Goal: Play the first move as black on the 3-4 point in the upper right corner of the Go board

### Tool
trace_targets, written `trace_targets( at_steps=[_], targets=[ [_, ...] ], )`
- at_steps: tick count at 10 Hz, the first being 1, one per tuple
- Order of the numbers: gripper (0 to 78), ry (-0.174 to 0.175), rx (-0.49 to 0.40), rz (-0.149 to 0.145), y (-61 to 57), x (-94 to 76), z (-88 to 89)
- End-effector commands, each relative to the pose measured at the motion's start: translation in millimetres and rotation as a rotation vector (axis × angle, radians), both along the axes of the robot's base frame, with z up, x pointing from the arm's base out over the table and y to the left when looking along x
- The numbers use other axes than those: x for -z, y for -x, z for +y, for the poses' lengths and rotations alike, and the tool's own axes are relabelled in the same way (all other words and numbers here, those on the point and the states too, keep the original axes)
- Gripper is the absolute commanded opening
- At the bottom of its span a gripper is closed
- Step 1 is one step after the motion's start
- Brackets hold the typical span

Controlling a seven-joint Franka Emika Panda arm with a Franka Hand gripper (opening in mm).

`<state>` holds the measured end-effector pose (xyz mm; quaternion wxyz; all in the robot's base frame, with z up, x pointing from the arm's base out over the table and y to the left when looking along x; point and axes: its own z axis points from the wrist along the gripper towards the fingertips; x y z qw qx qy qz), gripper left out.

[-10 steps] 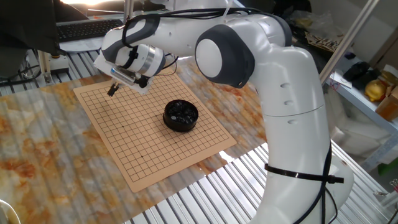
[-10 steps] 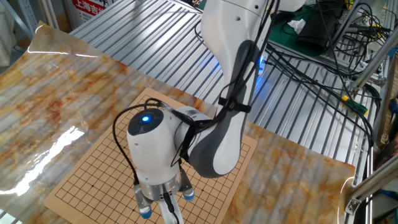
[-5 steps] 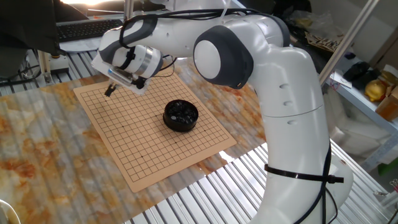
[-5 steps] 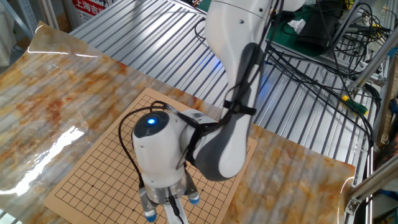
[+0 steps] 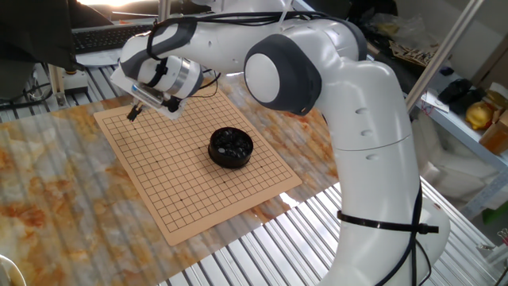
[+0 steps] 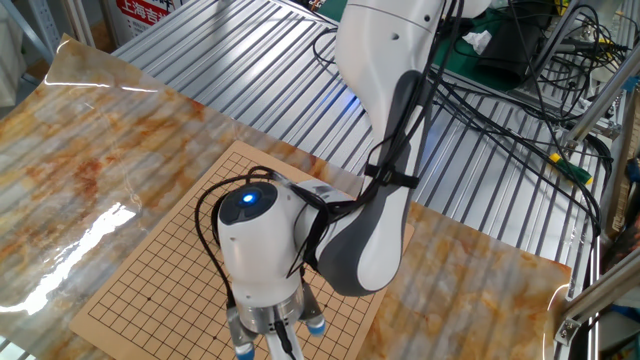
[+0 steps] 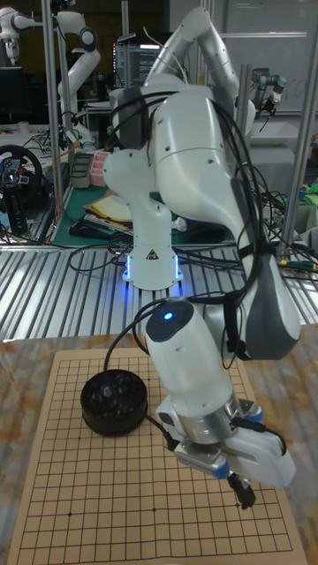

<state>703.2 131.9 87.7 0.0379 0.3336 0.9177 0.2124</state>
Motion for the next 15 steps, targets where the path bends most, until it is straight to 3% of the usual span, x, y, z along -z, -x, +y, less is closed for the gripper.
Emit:
trace_targets(
  at_steps=[1,5,12,15],
  targets=[
    [1.1,-0.004,0.0,-0.021,-5.6,5.3,0.8],
    [1.1,-0.048,-0.001,-0.018,-6.1,5.5,1.6],
    [1.1,-0.039,-0.019,-0.008,-4.1,9.3,7.5],
    [1.1,-0.022,-0.018,-0.007,7.1,15.6,11.3]
  ],
)
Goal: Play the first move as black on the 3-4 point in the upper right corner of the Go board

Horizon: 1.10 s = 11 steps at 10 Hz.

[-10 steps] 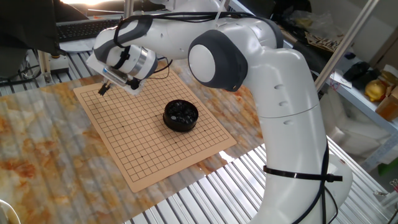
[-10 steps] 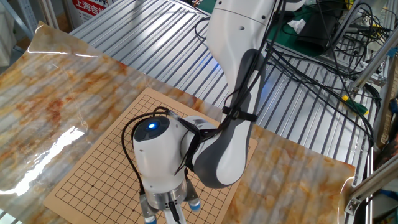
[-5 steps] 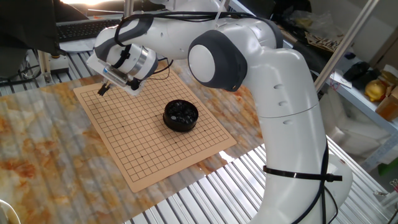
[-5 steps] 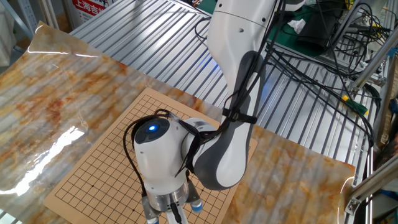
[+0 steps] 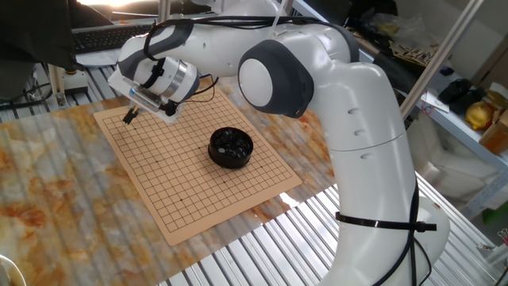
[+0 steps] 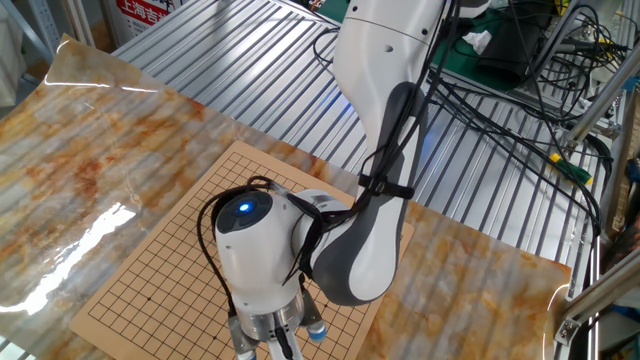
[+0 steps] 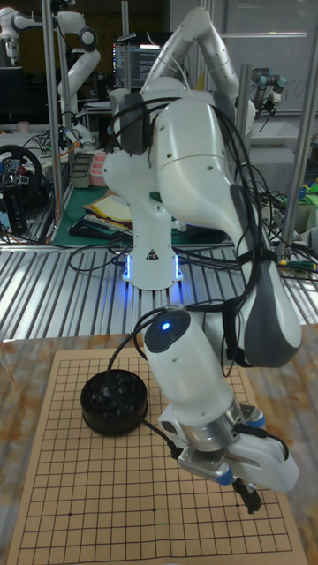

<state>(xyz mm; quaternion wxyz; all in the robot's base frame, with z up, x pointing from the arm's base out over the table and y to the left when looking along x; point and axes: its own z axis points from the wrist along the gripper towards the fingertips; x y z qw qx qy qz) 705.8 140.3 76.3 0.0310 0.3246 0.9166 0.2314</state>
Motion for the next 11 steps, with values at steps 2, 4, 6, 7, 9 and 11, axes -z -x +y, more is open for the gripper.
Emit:
trace_targets(
  at_steps=[2,4,6,7,9,11],
  targets=[
    [1.1,0.019,-0.006,-0.002,13.1,6.0,4.0],
    [1.1,0.018,-0.007,0.001,13.9,5.9,4.4],
    [1.1,0.016,-0.011,-0.002,13.8,6.0,4.4],
    [1.1,0.007,-0.016,-0.005,13.7,6.2,4.5],
    [1.1,-0.003,-0.024,-0.009,11.7,5.0,4.7],
    [1.1,-0.028,-0.025,-0.011,10.8,7.7,6.7]
  ],
)
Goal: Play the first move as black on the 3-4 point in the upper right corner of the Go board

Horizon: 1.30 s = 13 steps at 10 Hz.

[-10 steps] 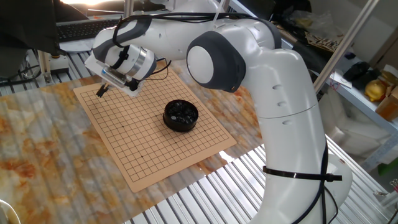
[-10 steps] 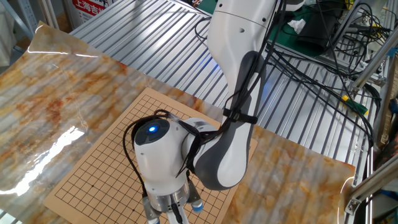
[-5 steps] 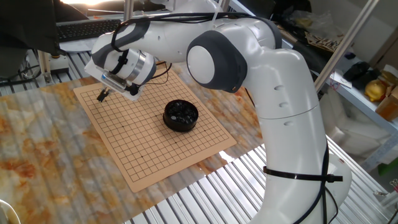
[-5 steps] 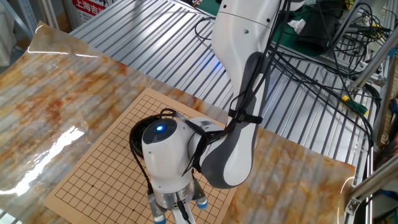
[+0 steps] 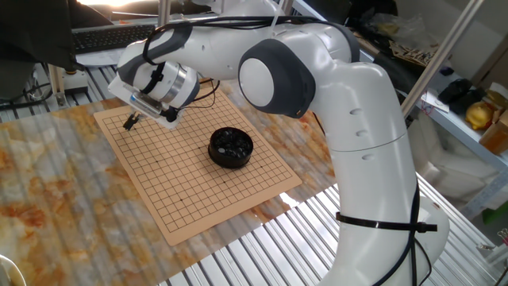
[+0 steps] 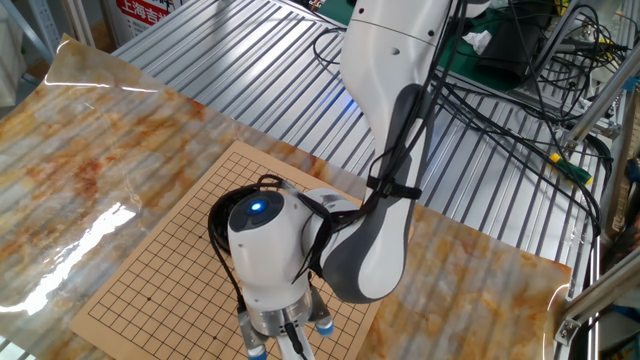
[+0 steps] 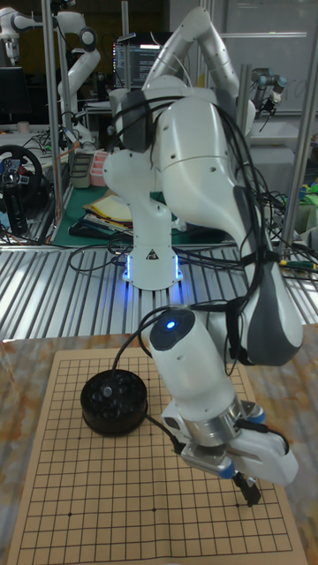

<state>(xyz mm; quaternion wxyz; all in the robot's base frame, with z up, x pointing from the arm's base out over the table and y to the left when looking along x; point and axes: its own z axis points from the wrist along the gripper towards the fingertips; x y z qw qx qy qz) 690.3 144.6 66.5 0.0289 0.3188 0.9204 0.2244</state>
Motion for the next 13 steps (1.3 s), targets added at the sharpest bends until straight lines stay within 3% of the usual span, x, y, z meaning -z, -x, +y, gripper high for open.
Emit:
trace_targets(
  at_steps=[1,5,13],
  targets=[
    [1.1,-0.036,-0.012,-0.021,-5.2,-0.9,3.4],
    [1.1,-0.016,-0.011,-0.019,-8.4,-2.7,2.4],
    [1.1,-0.011,-0.002,0.005,-6.8,-1.5,2.9]
  ],
)
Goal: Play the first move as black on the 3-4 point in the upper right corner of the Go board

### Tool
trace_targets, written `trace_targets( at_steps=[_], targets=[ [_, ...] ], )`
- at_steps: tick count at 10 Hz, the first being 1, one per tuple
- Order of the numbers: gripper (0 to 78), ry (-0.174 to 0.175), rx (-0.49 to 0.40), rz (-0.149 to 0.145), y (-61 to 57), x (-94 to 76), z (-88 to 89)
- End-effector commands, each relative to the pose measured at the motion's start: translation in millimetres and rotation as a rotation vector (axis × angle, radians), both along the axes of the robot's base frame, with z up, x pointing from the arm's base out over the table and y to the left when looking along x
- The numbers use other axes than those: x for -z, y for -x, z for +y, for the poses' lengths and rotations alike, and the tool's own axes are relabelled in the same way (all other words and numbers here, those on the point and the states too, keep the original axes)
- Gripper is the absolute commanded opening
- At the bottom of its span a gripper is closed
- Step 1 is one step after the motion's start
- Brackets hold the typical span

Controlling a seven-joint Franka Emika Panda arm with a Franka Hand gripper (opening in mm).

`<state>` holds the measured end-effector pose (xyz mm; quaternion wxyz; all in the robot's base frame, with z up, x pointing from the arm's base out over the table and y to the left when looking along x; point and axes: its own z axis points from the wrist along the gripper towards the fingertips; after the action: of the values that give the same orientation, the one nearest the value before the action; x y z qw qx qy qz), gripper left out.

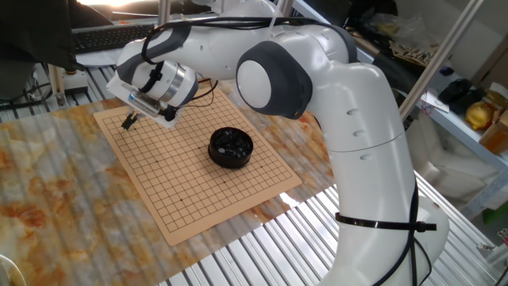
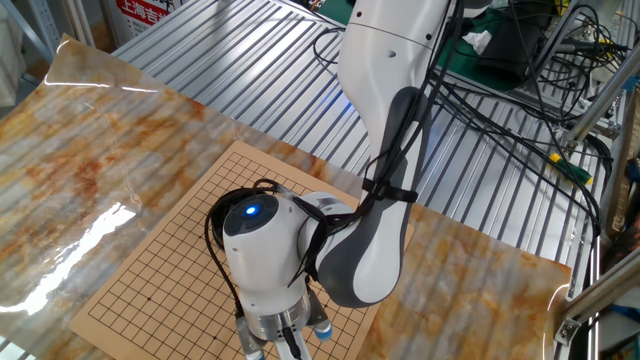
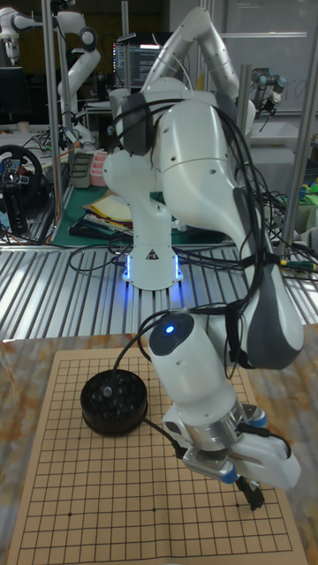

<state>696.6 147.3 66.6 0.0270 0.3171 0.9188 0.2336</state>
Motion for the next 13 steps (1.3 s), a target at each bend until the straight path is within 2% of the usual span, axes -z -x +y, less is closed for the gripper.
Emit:
trace_targets(
  at_steps=[1,13],
  targets=[
    [1.1,0.008,0.002,0.01,-0.3,-1.2,0.3],
    [1.1,-0.004,0.007,0.013,0.7,-0.2,2.5]
  ],
)
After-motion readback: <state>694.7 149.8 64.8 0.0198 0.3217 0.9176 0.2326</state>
